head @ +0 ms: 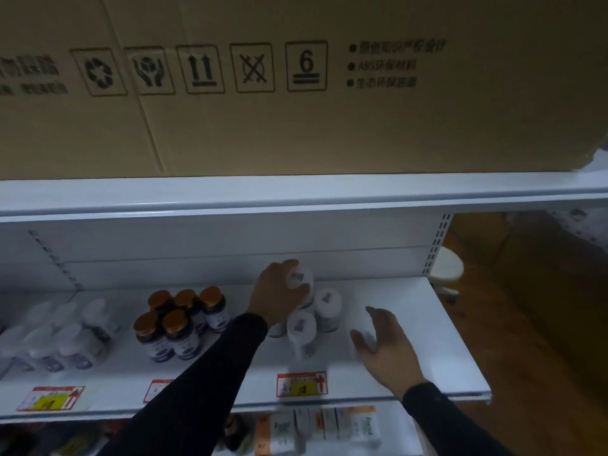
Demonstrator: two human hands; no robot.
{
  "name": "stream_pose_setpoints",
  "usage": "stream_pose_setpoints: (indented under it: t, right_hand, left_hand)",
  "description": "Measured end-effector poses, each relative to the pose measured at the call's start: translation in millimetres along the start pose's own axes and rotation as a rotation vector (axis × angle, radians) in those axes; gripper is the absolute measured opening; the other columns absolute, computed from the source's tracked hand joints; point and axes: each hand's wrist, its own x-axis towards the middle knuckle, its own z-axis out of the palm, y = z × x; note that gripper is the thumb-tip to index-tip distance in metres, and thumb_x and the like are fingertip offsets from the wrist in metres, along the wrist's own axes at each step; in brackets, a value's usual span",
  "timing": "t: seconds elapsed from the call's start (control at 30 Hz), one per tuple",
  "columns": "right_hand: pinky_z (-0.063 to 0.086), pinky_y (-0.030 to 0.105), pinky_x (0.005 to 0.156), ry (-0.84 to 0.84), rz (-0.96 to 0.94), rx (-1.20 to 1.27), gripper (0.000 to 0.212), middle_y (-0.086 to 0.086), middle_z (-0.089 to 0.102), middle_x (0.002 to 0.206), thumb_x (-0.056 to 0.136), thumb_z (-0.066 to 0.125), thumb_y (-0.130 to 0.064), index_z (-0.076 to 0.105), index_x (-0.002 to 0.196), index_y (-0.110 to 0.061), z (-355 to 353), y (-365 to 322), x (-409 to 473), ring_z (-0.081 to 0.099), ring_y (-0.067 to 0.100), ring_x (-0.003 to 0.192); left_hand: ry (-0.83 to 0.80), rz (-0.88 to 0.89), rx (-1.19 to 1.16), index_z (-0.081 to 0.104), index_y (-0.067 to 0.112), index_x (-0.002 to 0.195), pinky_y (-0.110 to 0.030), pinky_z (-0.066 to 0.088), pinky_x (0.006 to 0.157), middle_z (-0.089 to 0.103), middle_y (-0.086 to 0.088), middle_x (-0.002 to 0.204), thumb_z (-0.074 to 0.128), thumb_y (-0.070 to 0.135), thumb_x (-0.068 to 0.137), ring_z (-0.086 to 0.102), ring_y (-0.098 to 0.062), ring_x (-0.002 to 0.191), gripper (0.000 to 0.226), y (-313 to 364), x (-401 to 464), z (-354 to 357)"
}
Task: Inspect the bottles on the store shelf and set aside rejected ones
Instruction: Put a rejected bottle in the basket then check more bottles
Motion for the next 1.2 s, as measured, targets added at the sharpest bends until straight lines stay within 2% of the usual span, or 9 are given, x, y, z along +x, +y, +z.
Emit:
stream_pose_setpoints:
  t: [0.13,0.23,0.33,0.4,0.5,0.83,0.93,1.1,1.2]
  right_hand:
    - [0.029,0.03,0.113,-0.134,0.004,-0.133,0.074,0.01,0.034,0.155,0.091,0.042,-0.063,0.038,0.148,-0.016,14,18,-1,0.037,0.025,0.14]
    - [0.027,0.04,0.115,-0.116,-0.032,-0.237,0.081,0.015,0.037,0.153,0.088,0.031,-0.069,0.044,0.145,-0.013,25,25,1,0.036,0.033,0.14]
    - [0.02,0.045,0.118,-0.201,-0.034,-0.289,0.09,0.015,0.029,0.157,0.084,0.016,-0.074,0.037,0.149,-0.016,32,27,2,0.027,0.034,0.145]
    - [0.023,0.048,0.116,-0.205,-0.029,-0.309,0.094,0.016,0.034,0.155,0.085,0.007,-0.077,0.042,0.147,-0.016,35,28,2,0.031,0.035,0.143]
    - [0.038,0.055,0.105,-0.243,0.005,-0.318,0.086,0.021,0.052,0.141,0.093,0.009,-0.07,0.058,0.134,-0.013,38,29,2,0.049,0.041,0.13]
    - [0.038,0.053,0.106,-0.249,0.044,-0.325,0.083,0.02,0.054,0.139,0.094,0.011,-0.068,0.06,0.132,-0.014,41,30,2,0.051,0.04,0.128]
    - [0.034,0.052,0.109,-0.248,0.033,-0.333,0.086,0.019,0.051,0.142,0.092,0.008,-0.07,0.057,0.135,-0.014,42,32,2,0.047,0.039,0.133]
    - [0.036,0.052,0.108,-0.252,0.023,-0.329,0.083,0.02,0.052,0.141,0.093,0.01,-0.069,0.058,0.134,-0.014,41,32,2,0.048,0.039,0.132]
    - [0.037,0.052,0.107,-0.266,0.02,-0.33,0.081,0.02,0.053,0.14,0.094,0.013,-0.068,0.06,0.133,-0.014,42,32,2,0.05,0.039,0.13]
  left_hand:
    - [-0.078,-0.034,0.095,0.052,0.021,0.138,-0.028,0.04,0.096,0.057,-0.012,0.13,0.069,0.035,0.084,0.053,-0.028,0.12,0.058,-12,2,14]
    - [-0.115,-0.068,0.155,0.051,0.026,0.137,-0.033,0.041,0.102,0.057,-0.009,0.13,0.067,0.041,0.083,0.052,-0.028,0.122,0.059,-20,3,22]
    - [-0.133,-0.081,0.24,0.05,0.028,0.138,-0.032,0.037,0.103,0.057,-0.005,0.133,0.064,0.044,0.085,0.051,-0.026,0.124,0.057,-23,4,25]
    - [-0.143,-0.082,0.294,0.049,0.03,0.136,-0.032,0.037,0.103,0.058,-0.004,0.132,0.061,0.047,0.085,0.052,-0.025,0.123,0.055,-24,5,27]
    - [-0.162,-0.078,0.327,0.051,0.03,0.131,-0.033,0.038,0.1,0.061,-0.004,0.125,0.059,0.049,0.084,0.055,-0.026,0.118,0.051,-25,7,28]
    - [-0.139,-0.042,0.312,0.057,0.028,0.126,-0.033,0.039,0.099,0.063,-0.005,0.124,0.051,0.038,0.091,0.057,-0.027,0.116,0.037,-25,6,27]
    - [-0.128,-0.051,0.238,0.058,0.027,0.127,-0.032,0.04,0.098,0.063,-0.004,0.122,0.046,0.044,0.086,0.058,-0.026,0.113,0.046,-25,5,23]
    - [-0.111,0.04,0.15,0.057,0.019,0.131,-0.03,0.039,0.101,0.06,-0.006,0.126,0.06,0.032,0.09,0.054,-0.024,0.118,0.043,-20,5,25]
    - [-0.179,0.135,0.211,0.054,0.018,0.135,-0.032,0.038,0.103,0.058,-0.006,0.131,0.059,0.051,0.084,0.052,-0.024,0.12,0.061,-1,3,28]
